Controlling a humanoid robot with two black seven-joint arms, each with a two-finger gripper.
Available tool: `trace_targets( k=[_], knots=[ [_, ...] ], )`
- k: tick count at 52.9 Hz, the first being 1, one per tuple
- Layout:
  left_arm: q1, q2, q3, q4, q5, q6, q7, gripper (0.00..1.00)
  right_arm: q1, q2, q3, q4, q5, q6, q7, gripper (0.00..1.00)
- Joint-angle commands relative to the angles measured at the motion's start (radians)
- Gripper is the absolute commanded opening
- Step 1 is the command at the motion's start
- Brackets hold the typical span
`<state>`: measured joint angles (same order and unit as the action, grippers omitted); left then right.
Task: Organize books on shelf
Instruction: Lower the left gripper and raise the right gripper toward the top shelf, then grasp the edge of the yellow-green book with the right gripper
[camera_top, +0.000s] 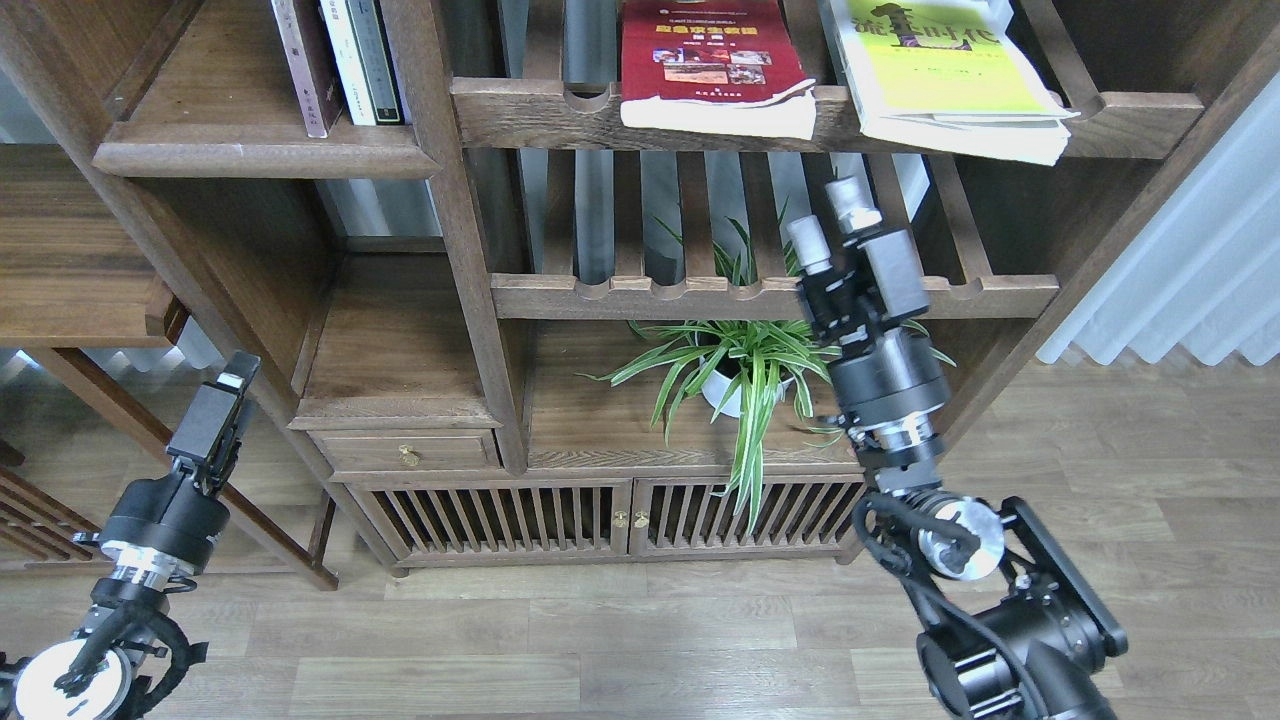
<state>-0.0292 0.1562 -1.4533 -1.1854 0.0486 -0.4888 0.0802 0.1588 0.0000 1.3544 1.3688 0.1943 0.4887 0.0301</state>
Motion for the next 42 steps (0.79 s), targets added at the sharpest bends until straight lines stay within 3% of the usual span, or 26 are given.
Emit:
trace_targets(
  k=[1, 42],
  knots=[
    [0.000, -0.001, 0.001, 0.010, -0.001, 0.000, 0.000, 1.00, 0.027, 0.000, 0.037, -0.001, 0.001, 0.000, 0.001, 0.93],
    [-0.009, 0.000, 0.001, 0.010, -0.007, 0.000, 0.001, 1.00, 0.114, 0.000, 0.103, -0.051, 0.001, -0.099, 0.002, 0.94]
  ],
)
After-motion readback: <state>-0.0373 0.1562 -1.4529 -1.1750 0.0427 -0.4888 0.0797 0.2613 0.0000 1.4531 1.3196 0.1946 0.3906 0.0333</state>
